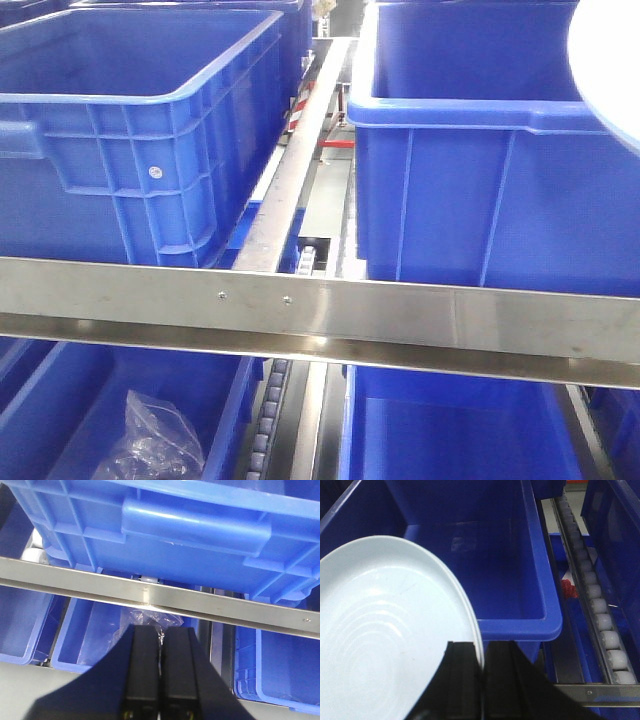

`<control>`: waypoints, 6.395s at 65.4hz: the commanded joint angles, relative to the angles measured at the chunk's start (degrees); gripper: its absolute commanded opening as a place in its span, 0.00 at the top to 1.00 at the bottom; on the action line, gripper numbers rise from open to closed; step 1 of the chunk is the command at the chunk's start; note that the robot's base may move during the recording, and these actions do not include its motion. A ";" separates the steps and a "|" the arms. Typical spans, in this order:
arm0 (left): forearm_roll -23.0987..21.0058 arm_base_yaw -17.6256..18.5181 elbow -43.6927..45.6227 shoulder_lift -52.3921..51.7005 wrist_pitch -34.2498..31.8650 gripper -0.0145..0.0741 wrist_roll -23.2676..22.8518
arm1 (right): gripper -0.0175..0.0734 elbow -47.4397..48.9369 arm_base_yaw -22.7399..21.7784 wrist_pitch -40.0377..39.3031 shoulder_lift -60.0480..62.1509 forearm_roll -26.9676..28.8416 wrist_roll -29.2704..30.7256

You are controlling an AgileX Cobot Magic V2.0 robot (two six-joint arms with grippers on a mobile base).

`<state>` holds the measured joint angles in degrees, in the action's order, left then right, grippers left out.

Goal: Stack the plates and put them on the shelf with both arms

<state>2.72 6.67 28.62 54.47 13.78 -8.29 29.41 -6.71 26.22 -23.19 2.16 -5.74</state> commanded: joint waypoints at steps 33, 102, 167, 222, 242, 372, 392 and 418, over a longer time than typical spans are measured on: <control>0.09 -0.12 1.64 -0.71 -4.39 0.73 -0.54 | 0.76 1.85 -0.24 -5.58 -0.36 0.40 0.09; 0.09 -0.12 1.64 -0.71 -4.39 0.73 -0.54 | 0.17 28.72 -0.24 -33.08 -44.52 0.40 0.14; 0.09 -0.12 1.64 -0.71 -4.39 0.73 -0.54 | 0.75 -11.31 -0.24 -16.17 7.78 0.40 0.14; 0.09 -0.12 1.64 -0.71 -4.39 0.73 -0.54 | 0.75 -29.97 -0.37 -23.68 24.89 1.07 0.09; 0.09 -0.12 1.64 -0.71 -4.61 0.73 -0.54 | 0.75 -31.08 -0.37 -22.56 24.90 1.72 0.09; 4.31 0.04 -29.31 -55.97 -13.78 0.73 -0.44 | 0.75 -31.08 -0.37 -22.61 24.90 1.72 0.09; 2.84 0.04 -29.21 -55.97 -13.78 0.73 -0.44 | 0.75 -31.08 -0.37 -22.61 24.90 1.72 0.09; 1.17 0.04 -29.21 -55.97 -14.25 0.73 -0.99 | 0.75 -31.08 -0.37 -22.61 24.90 1.72 0.09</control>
<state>4.54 6.51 -0.49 -0.27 4.64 -8.56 -1.60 -6.71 8.74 0.67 3.63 -5.74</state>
